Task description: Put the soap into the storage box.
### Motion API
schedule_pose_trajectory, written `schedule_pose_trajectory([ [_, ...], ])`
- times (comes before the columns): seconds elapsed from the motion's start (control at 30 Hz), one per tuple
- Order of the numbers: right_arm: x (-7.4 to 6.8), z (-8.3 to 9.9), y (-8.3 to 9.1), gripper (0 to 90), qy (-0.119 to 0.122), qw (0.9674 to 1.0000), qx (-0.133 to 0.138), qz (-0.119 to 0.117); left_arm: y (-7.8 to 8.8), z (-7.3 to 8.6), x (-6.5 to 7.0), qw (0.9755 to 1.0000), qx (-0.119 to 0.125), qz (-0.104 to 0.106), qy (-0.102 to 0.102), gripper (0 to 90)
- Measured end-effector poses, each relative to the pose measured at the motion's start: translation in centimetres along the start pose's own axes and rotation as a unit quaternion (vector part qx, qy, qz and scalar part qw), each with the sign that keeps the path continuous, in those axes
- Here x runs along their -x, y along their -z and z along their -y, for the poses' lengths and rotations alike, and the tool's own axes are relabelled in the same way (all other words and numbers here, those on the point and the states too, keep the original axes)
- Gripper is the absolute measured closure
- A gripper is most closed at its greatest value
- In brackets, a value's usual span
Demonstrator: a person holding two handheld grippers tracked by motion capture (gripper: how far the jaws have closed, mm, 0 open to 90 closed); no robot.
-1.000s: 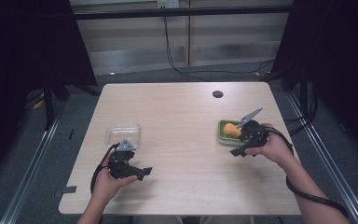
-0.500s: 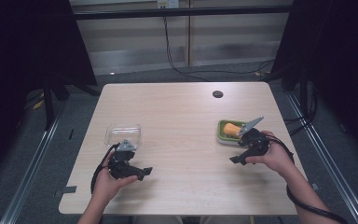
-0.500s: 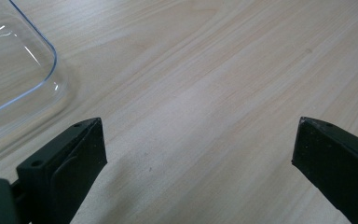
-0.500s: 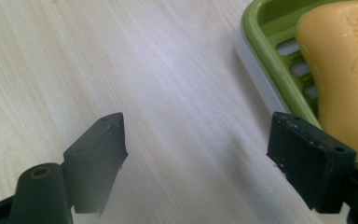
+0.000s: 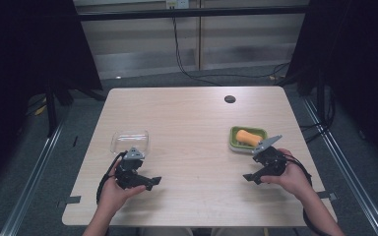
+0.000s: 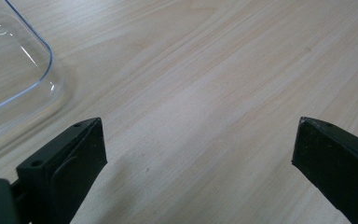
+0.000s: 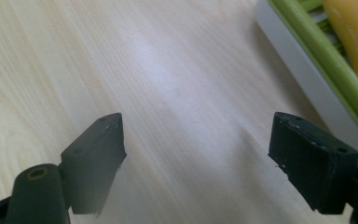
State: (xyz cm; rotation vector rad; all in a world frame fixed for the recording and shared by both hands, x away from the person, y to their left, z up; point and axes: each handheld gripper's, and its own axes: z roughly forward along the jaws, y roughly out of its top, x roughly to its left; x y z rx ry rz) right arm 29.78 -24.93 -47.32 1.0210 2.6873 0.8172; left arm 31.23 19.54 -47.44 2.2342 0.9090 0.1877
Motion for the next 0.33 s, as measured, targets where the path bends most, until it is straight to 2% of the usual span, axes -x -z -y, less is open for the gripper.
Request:
schedule_pose_trajectory([
  [0.13, -0.39, 0.26, 0.0, 17.3, 0.0, 1.0, -0.003, 0.0, -0.03, -0.05, 0.08, 1.0, 0.001, 0.001, 0.0, 2.4],
  [0.2, -0.46, 0.45, 0.02, 16.6, 0.003, 1.0, 0.008, -0.003, 0.02, -0.07, 0.12, 1.0, 0.0, 0.001, -0.003, 2.4],
  [0.27, -0.7, 0.68, 0.1, 16.3, 0.0, 1.0, 0.009, 0.001, 0.09, -0.1, 0.16, 1.0, -0.006, 0.004, -0.002, 2.4],
  [0.33, -0.96, 0.95, 0.28, 12.9, -0.011, 0.9999, 0.009, 0.002, 0.01, 0.01, 0.17, 1.0, 0.001, 0.002, -0.002, 2.4],
])
